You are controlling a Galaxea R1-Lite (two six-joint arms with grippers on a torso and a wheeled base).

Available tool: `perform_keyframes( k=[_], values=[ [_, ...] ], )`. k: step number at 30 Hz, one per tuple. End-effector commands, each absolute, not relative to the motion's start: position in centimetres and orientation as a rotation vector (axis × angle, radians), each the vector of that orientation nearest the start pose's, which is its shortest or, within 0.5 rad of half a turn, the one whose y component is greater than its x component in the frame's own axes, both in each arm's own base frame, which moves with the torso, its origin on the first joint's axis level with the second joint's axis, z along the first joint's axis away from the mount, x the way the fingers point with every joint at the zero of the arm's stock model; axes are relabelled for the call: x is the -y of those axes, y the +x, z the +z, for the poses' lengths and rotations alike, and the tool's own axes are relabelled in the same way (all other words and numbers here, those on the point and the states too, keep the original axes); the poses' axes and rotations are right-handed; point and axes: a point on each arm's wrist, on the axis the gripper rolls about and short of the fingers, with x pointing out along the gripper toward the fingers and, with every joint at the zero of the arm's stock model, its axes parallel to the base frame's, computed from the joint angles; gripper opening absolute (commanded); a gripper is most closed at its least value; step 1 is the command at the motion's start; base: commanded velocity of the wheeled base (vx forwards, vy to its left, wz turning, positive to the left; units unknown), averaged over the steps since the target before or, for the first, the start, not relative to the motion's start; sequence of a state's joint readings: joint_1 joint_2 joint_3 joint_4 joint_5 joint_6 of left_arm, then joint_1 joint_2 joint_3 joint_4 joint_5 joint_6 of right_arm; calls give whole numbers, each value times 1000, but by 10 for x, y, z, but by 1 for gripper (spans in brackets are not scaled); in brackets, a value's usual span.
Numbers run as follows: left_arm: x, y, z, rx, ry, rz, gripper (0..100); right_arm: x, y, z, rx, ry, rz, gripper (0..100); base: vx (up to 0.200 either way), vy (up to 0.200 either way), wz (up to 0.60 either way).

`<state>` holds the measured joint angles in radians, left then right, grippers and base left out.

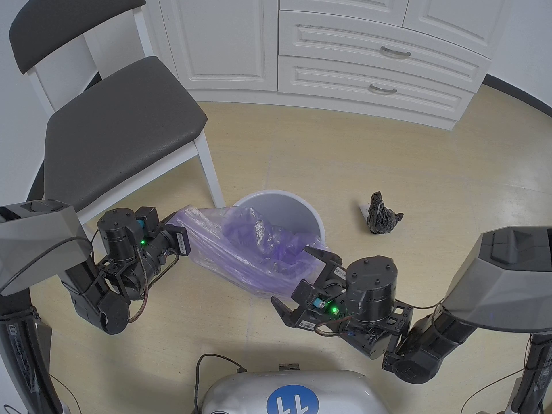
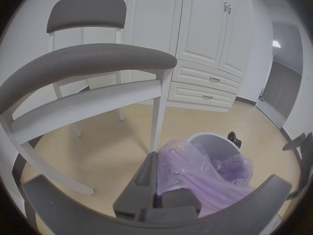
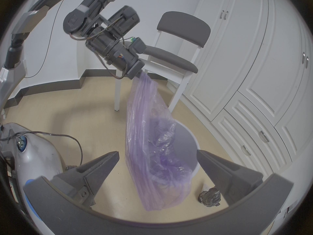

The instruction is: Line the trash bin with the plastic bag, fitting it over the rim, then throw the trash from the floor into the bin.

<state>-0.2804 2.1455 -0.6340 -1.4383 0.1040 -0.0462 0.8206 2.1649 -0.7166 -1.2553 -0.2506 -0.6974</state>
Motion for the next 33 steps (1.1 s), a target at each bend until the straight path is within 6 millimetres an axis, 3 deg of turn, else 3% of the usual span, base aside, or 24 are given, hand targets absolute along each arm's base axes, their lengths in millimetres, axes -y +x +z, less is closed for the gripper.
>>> perform_keyframes(
  k=[1, 10, 11, 23, 30, 31, 33],
  values=[
    [95, 337, 76, -74, -34, -187, 0, -271, 258, 45, 4, -798, 625, 100, 0, 0, 0],
    [95, 336, 76, -76, -37, -190, 0, -285, 278, 25, -31, -803, 625, 100, 0, 0, 0],
    [95, 336, 76, -76, -40, -190, 100, -286, 279, 25, -30, -803, 628, 100, 0, 0, 0],
    [95, 335, 77, -52, -48, -192, 100, -290, 290, 8, -73, -777, 626, 100, 0, 0, 0],
    [95, 335, 77, -52, -48, -192, 100, -292, 291, 8, -69, -775, 625, 100, 0, 0, 0],
    [95, 335, 77, -52, -48, -192, 100, -292, 291, 8, -68, -775, 626, 0, 0, 0, 0],
    [95, 335, 77, -52, -48, -192, 100, -292, 292, 8, -68, -771, 625, 0, 0, 0, 0]
  ],
)
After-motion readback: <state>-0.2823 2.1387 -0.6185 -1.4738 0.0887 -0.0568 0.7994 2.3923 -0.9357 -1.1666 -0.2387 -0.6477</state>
